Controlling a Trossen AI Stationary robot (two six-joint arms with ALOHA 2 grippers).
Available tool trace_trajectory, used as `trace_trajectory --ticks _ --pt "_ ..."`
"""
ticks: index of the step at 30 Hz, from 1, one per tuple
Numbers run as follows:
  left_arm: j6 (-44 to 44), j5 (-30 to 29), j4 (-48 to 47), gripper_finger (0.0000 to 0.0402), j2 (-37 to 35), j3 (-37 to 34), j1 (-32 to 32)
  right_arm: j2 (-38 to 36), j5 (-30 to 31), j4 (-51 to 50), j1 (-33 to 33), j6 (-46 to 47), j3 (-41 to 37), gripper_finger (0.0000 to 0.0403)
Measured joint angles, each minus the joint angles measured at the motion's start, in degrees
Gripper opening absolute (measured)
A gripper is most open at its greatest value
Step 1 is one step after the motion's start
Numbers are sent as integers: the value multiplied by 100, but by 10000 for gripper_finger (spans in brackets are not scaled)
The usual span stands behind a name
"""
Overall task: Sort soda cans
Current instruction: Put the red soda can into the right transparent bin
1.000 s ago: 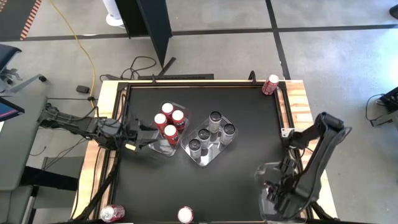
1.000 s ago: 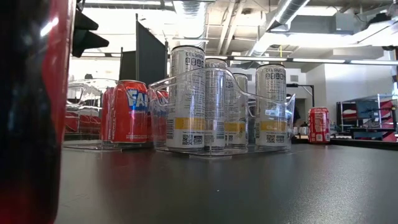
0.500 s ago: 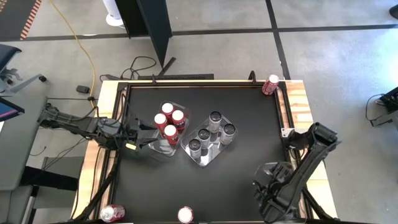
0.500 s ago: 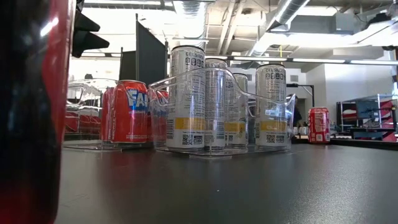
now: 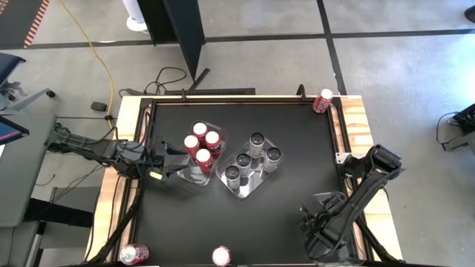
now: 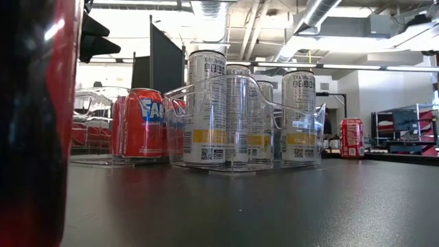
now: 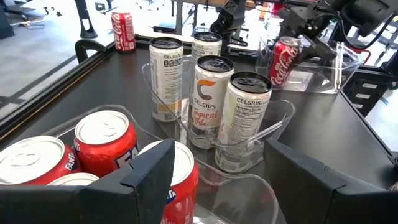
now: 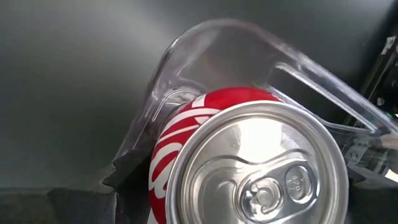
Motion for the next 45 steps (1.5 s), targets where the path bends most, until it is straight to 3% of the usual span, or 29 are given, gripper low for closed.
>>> trace_trajectory --ticks 9,21,45 --pt "-3 11 2 239 208 0 -2 6 26 12 -286 177 -26 319" --pt "-18 10 28 239 520 0 0 5 373 173 -322 1115 -168 318" --pt "-11 11 52 239 520 0 -2 33 1841 666 -1864 306 -183 315"
